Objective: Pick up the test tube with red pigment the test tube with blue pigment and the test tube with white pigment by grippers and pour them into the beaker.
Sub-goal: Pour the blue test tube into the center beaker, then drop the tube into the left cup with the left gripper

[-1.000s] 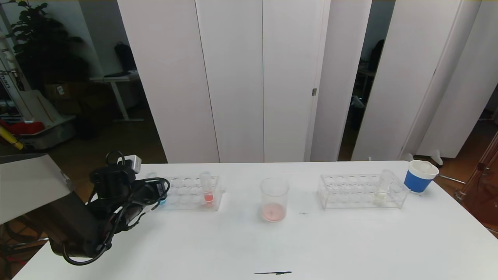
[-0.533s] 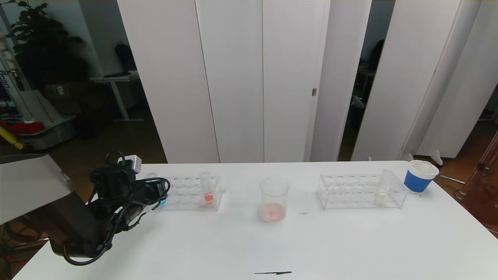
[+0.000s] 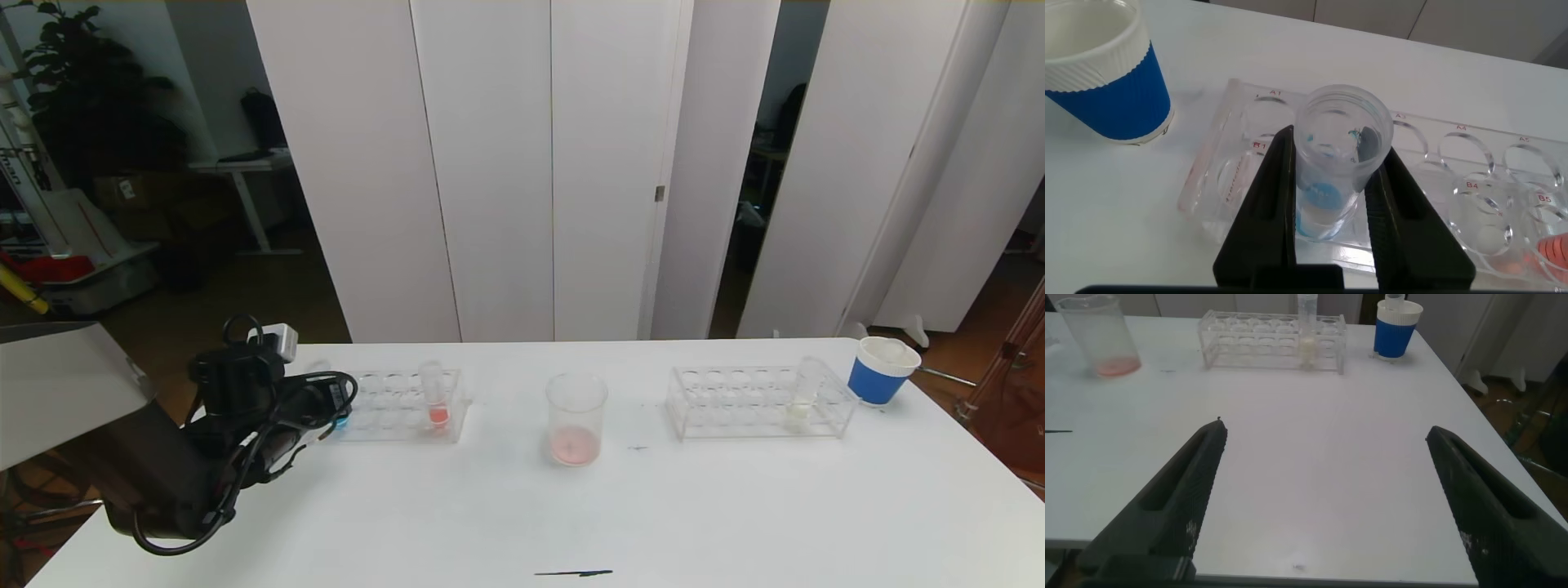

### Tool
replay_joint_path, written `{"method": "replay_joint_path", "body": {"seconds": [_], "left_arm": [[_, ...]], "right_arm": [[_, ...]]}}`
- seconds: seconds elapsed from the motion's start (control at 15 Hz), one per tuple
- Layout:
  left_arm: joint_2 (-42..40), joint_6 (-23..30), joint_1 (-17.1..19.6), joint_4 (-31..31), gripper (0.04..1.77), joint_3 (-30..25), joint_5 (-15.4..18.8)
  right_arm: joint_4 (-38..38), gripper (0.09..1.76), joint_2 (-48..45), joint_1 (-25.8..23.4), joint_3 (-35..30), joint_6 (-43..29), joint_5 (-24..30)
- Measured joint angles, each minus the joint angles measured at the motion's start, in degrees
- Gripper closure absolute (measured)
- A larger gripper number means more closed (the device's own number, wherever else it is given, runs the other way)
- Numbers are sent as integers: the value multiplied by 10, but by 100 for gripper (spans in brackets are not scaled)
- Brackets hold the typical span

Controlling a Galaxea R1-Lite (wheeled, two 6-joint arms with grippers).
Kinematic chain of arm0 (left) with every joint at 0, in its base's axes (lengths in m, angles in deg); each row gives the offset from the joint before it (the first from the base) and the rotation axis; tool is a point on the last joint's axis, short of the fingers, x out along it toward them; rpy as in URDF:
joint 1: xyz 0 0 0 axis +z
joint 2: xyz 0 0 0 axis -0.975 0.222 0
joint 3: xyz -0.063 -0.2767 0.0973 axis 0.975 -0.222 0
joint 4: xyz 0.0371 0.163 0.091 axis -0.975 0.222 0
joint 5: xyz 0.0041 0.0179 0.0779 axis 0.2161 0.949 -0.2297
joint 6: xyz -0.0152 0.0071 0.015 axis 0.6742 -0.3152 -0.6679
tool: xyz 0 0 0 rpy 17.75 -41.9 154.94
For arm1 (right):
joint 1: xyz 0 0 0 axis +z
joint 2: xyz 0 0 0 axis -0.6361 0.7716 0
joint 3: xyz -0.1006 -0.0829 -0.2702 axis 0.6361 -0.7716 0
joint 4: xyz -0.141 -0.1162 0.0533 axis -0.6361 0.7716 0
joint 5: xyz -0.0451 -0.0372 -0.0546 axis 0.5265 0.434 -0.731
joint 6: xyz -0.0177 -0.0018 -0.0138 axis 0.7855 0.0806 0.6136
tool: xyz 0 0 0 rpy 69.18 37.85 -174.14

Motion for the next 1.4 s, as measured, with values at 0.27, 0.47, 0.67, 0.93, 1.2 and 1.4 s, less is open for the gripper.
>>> {"method": "replay_joint_path", "body": {"seconds": [0.27, 0.47, 0.67, 0.93, 1.2, 1.4], "left_arm": [[-12, -1, 0, 6, 124, 3, 1], [-29, -4, -1, 10, 124, 6, 4], [-57, -8, 0, 54, 124, 16, 5], [-120, -9, 0, 130, 124, 40, 15], [-198, -12, -4, 214, 124, 60, 33], [-261, -27, -8, 282, 124, 81, 78]], "right_arm": [[0, 10, 0, 0, 0, 0, 0], [0, 10, 0, 0, 0, 0, 0], [0, 10, 0, 0, 0, 0, 0], [0, 10, 0, 0, 0, 0, 0], [0, 10, 0, 0, 0, 0, 0], [0, 10, 0, 0, 0, 0, 0]]}}
